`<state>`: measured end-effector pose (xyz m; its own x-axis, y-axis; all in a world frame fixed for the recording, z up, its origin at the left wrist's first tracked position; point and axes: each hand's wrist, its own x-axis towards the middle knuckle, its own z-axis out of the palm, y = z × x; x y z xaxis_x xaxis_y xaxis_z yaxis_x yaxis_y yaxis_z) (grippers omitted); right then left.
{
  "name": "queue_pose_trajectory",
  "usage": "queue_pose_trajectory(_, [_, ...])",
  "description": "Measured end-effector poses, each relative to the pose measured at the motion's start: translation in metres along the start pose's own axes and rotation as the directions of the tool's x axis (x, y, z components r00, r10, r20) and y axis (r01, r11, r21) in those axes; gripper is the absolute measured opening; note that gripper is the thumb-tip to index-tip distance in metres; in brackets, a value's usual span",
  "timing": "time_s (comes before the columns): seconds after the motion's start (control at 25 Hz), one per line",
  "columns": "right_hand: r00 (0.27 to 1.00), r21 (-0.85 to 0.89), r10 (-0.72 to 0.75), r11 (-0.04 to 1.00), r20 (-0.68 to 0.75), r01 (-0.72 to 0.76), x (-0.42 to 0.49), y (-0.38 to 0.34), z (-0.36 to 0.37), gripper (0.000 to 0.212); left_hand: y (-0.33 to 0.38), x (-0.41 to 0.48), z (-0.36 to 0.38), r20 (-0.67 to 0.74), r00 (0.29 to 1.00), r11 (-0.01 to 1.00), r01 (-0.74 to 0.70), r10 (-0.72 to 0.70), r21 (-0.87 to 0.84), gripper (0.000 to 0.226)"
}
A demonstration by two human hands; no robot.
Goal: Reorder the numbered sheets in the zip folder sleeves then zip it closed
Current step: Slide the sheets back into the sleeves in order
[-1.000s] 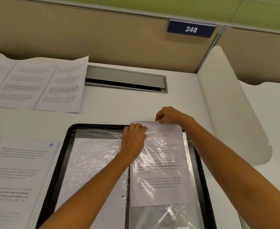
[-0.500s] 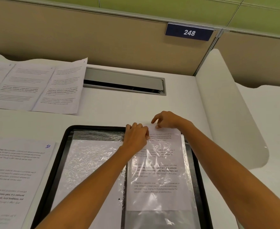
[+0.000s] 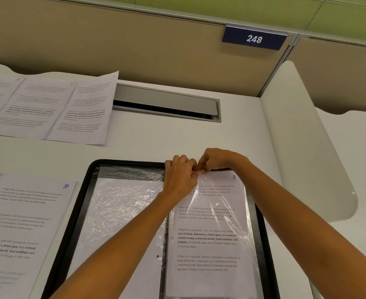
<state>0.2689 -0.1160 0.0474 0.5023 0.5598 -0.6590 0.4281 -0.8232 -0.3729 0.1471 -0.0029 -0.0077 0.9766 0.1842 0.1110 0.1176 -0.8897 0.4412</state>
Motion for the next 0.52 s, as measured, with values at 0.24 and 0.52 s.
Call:
queue_pose_trajectory(0.24, [0.994,0.101,-0.021,0.994,-0.110,0.032,-0.017,0.007,-0.001,0.015,-0.001,0.000,-0.001,0.046,0.996,0.993,-0.076,0.080,-0.090,0.013])
queue_pose_trajectory(0.52, [0.965,0.129,-0.100,0.982,-0.244,0.135,-0.041,0.019,0.018,0.017,-0.004,0.003,0.000,0.076,0.988,0.987,-0.128,0.135,-0.097,0.014])
